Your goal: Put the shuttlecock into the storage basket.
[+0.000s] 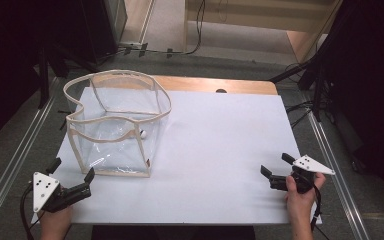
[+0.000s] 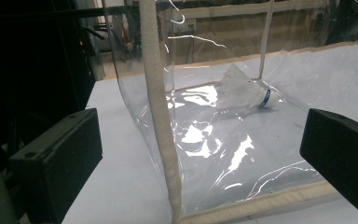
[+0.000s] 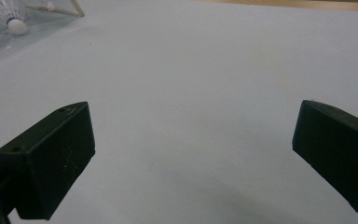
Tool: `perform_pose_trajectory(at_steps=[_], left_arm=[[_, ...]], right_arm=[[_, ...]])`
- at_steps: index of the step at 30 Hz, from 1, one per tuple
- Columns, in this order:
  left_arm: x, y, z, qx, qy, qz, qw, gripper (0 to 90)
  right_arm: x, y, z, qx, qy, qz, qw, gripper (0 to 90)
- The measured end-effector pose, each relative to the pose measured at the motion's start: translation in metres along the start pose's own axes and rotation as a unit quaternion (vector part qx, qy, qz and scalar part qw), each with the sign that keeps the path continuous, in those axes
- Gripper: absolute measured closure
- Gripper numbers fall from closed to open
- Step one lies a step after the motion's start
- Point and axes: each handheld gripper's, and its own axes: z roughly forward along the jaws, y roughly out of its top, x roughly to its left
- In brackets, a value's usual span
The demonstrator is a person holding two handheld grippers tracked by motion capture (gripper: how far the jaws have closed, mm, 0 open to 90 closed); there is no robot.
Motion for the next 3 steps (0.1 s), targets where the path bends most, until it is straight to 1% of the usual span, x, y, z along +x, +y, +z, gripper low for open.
perform_pose_trajectory(at_steps=[3], left_arm=[[-0.0002,0.0,0.0002,0.0,0.0,0.0,1.0,0.0]], right_arm=[[-0.0004,-0.0004,0.0001,0.002,0.0,0.003,1.0,0.0]])
